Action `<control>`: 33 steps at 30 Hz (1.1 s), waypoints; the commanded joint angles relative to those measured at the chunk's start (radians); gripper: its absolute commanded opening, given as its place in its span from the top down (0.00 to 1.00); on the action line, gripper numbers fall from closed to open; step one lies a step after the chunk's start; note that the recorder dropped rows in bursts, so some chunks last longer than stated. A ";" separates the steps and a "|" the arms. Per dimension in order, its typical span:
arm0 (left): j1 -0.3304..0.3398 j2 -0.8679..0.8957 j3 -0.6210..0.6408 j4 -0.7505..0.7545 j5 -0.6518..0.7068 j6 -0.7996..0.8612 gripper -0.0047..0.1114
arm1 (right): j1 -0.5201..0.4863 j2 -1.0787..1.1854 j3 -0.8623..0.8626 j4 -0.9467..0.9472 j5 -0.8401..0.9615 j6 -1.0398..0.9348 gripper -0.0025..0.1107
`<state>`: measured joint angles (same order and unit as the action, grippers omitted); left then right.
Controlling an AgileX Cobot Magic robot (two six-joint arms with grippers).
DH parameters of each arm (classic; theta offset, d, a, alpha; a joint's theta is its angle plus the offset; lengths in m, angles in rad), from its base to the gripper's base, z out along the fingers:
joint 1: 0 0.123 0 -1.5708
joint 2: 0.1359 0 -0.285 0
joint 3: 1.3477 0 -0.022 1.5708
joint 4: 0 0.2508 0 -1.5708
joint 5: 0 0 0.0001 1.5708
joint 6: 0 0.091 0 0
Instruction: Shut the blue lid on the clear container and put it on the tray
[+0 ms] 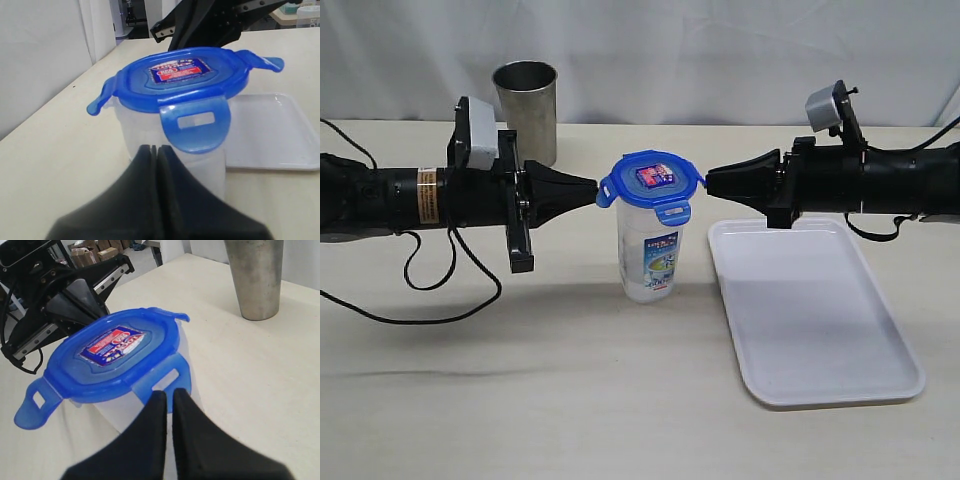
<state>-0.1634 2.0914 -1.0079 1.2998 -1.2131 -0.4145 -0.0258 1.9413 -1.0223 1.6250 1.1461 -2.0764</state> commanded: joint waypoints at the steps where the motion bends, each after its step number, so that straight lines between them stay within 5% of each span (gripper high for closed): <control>1: 0.002 -0.008 -0.004 -0.009 -0.008 -0.009 0.96 | -0.006 -0.001 -0.002 0.005 0.003 -0.009 0.94; 25: 0.076 -0.008 -0.004 -0.108 -0.008 -0.036 0.96 | -0.003 -0.153 0.099 0.011 0.007 -0.042 0.94; 33: 0.076 -0.008 -0.004 -0.092 -0.008 -0.038 0.96 | 0.118 -0.154 0.088 0.019 -0.192 -0.042 0.94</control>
<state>-0.0893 2.0914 -1.0079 1.2066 -1.2128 -0.4437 0.0927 1.7954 -0.9296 1.6373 0.9784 -2.0828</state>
